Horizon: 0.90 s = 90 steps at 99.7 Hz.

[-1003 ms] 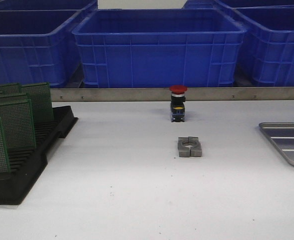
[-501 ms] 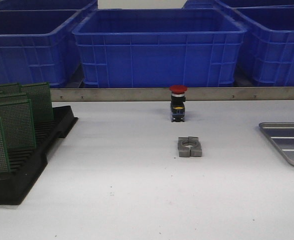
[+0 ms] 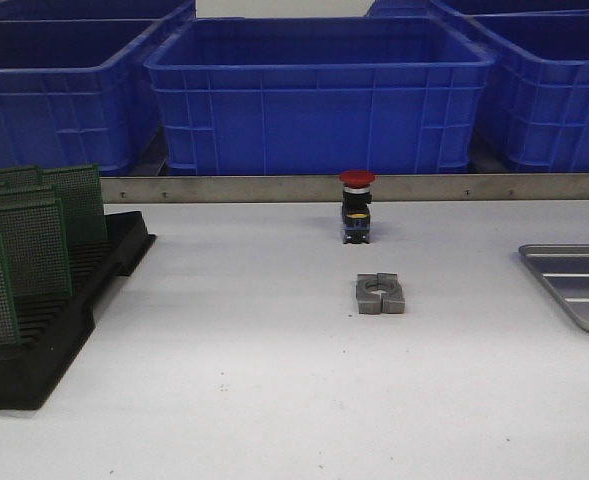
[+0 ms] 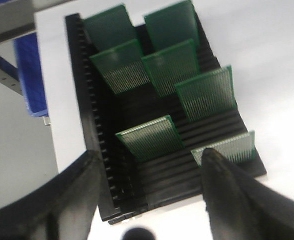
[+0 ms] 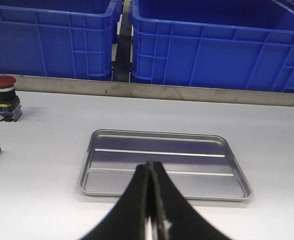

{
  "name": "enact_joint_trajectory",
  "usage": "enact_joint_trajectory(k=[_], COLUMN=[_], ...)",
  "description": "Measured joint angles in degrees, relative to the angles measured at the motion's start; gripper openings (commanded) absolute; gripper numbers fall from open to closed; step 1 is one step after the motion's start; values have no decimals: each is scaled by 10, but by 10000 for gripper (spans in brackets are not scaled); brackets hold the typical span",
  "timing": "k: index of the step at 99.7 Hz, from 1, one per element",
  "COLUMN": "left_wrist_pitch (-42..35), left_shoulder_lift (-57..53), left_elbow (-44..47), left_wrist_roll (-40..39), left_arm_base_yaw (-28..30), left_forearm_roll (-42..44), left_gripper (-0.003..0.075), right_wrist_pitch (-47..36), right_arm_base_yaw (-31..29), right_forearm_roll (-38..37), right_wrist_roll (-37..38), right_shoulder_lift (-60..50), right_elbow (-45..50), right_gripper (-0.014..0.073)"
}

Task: Place circuit board on tray
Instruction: 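Move the left gripper over the black rack toward a green circuit board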

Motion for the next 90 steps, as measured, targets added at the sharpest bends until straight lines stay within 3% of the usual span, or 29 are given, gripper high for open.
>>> enact_joint_trajectory(k=[20, 38, 52, 64, 90], left_wrist_pitch=[117, 134, 135, 141, 158], left_shoulder_lift=[105, 150, 172, 193, 240], left_elbow=[-71, -80, -80, -81, -81], left_wrist_roll=[242, 440, 553, 594, 605], left_arm_base_yaw=[0, 0, 0, 0, 0], left_forearm_roll=[-69, -102, -158, -185, -190], left_gripper=[410, 349, 344, 344, 344], right_wrist_pitch=[0, 0, 0, 0, 0], right_arm_base_yaw=[0, -1, -1, -1, -1], right_forearm_roll=[0, 0, 0, 0, 0], right_wrist_roll=[0, 0, 0, 0, 0], right_shoulder_lift=[0, 0, 0, 0, 0], right_elbow=[0, 0, 0, 0, 0], right_gripper=[-61, -61, -61, -61, -61])
